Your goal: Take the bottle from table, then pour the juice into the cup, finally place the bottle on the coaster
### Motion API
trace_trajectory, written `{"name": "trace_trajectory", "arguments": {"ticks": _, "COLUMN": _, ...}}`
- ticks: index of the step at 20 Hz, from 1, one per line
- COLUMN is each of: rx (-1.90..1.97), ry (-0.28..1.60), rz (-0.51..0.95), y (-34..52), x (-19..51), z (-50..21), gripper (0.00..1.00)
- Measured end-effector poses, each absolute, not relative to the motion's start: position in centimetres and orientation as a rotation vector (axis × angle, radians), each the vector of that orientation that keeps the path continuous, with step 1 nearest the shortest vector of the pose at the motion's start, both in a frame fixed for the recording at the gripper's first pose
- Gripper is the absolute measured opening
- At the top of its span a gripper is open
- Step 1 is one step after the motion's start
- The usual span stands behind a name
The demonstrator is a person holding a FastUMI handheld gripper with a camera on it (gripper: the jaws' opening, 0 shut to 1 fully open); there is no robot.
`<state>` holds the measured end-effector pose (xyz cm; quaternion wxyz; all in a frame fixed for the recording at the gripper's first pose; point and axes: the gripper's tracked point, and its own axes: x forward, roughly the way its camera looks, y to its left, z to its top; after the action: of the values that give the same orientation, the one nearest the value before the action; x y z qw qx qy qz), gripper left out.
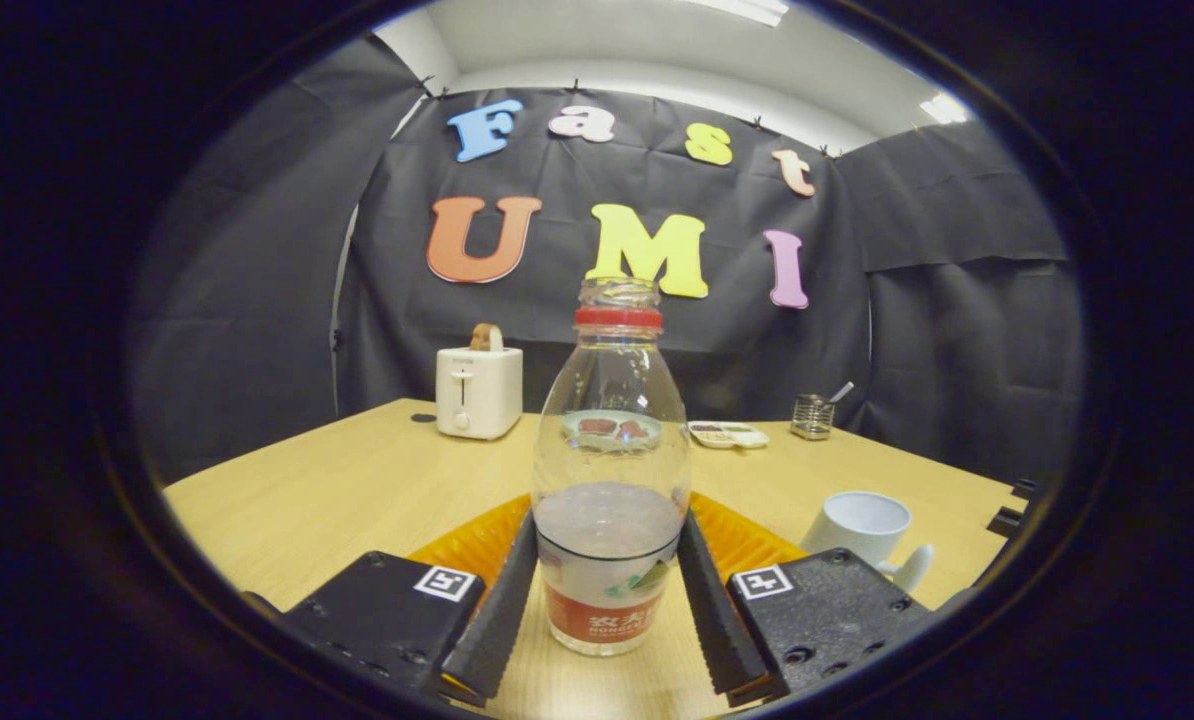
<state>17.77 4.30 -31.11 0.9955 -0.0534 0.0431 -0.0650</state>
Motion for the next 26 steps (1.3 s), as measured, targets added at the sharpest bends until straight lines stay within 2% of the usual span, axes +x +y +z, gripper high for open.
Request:
{"name": "trace_trajectory", "arguments": {"ticks": 7, "rx": 0.011, "ry": 0.078, "rz": -0.118, "y": 4.2, "x": 16.0, "z": -27.6, "gripper": 0.78}}
{"name": "trace_trajectory", "arguments": {"ticks": 15, "rx": 0.403, "ry": 0.1, "rz": -0.066, "y": 3.1, "x": 14.1, "z": -23.4, "gripper": 0.77}}
{"name": "trace_trajectory", "arguments": {"ticks": 26, "rx": 0.772, "ry": 0.107, "rz": 0.141, "y": 5.8, "x": 15.3, "z": -19.8, "gripper": 0.76}}
